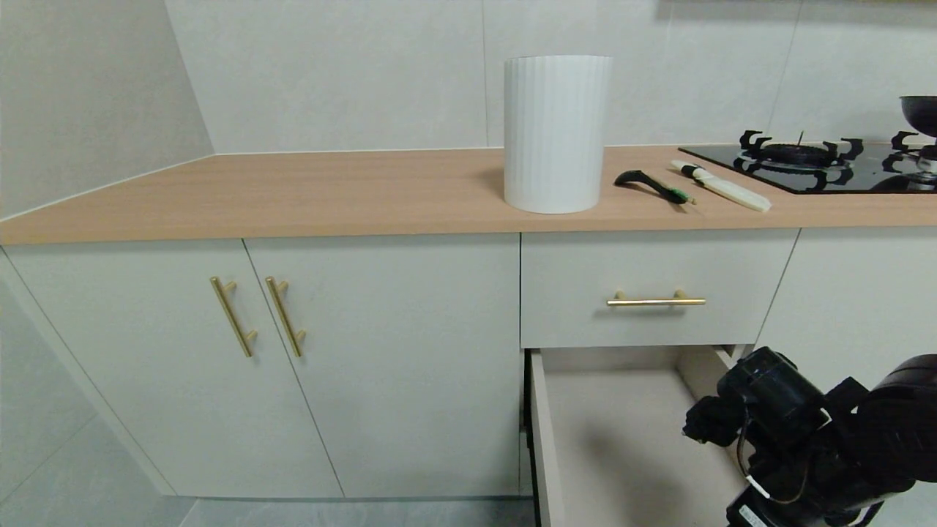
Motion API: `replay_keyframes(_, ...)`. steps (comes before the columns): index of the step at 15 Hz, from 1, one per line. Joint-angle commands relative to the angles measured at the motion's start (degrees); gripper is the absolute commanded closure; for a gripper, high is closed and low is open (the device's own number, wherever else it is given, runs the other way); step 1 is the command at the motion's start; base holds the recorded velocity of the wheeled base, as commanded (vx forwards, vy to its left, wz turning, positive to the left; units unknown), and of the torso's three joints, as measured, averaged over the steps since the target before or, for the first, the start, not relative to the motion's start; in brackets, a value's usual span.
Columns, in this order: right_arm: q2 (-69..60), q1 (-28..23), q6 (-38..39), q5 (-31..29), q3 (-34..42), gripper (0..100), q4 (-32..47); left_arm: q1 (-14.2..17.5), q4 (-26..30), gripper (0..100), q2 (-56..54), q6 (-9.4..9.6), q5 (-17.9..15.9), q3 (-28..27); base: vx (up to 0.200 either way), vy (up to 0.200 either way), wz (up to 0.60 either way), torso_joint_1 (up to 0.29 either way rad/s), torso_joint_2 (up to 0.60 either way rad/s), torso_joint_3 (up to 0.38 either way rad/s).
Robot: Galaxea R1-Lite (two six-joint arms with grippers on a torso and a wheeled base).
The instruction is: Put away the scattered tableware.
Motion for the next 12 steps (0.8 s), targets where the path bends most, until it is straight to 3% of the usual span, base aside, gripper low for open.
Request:
replay_keyframes(1, -0.8, 0.3, -0.4, 0.0, -0.1, 0, 0.2, 0.1, 0.0, 0, 0.0, -0.02, 0.0, 0.0, 0.0, 0.0, 0.0, 0.0, 0.0, 0.0)
replay_keyframes(3, -1.3, 0.5, -2.0, -0.1, -0.1, 0, 3.7, 0.1, 0.0, 0, 0.0, -0.02, 0.0, 0.0, 0.0, 0.0, 0.0, 0.0, 0.0, 0.0)
replay_keyframes(9, -1.9, 0.2, -1.0, -0.2, -2.4, 0, 3.1, 0.1, 0.0, 0, 0.0, -0.02, 0.0, 0.0, 0.0, 0.0, 0.0, 0.0, 0.0, 0.0)
replay_keyframes(12, -2.6, 0.1, 15.5, 0.3, -9.3, 0, 1.5, 0.0, 0.0, 0, 0.0, -0.02, 0.0, 0.0, 0.0, 0.0, 0.0, 0.0, 0.0, 0.0)
